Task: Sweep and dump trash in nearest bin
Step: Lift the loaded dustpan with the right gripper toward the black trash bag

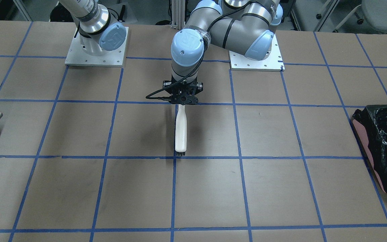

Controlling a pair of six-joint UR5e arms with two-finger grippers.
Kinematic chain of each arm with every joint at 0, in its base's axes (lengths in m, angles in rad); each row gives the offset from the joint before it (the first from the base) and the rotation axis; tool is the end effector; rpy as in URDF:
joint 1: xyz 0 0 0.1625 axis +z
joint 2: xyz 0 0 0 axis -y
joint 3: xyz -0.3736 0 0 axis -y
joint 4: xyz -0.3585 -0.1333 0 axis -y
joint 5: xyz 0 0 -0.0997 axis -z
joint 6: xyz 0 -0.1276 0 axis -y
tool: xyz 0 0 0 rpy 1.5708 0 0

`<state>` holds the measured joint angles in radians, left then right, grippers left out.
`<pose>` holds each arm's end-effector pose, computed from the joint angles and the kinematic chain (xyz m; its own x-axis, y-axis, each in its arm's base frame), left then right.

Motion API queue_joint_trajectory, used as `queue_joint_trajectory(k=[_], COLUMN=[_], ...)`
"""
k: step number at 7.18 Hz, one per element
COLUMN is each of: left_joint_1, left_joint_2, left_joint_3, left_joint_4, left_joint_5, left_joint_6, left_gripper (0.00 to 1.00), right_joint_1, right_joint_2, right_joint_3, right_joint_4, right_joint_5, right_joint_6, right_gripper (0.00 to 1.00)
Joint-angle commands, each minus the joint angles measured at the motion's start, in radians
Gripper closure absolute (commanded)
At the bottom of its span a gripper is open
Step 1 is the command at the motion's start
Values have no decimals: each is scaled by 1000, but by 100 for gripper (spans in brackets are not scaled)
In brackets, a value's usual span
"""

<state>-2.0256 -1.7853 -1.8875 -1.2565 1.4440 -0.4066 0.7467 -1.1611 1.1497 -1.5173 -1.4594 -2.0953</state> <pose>-0.3358 -0.3465 0.2009 -0.9991 0.0308 0.0283 0.0369 0.9684 0.2465 -0.3413 -0.5168 0.3784 -0.2984 -0.9542 0.0192 -0.9485 0.2942 -0.1172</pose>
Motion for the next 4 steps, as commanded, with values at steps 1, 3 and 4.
queue_joint_trajectory(k=[1,3,4], left_joint_1=[-24,-25,-24], left_joint_2=[-5,-12,-20], left_joint_3=[-10,-12,-13], left_joint_4=[6,6,5], left_joint_5=[-2,-2,-1], left_joint_6=[9,37,40], left_gripper=[100,100,100], right_joint_1=[-42,-55,-67], right_joint_2=[61,87,115], right_joint_3=[-82,-137,-165], right_joint_4=[3,-1,-1], right_joint_5=[-39,-97,-161], right_joint_6=[-86,-153,-182], right_gripper=[100,100,100])
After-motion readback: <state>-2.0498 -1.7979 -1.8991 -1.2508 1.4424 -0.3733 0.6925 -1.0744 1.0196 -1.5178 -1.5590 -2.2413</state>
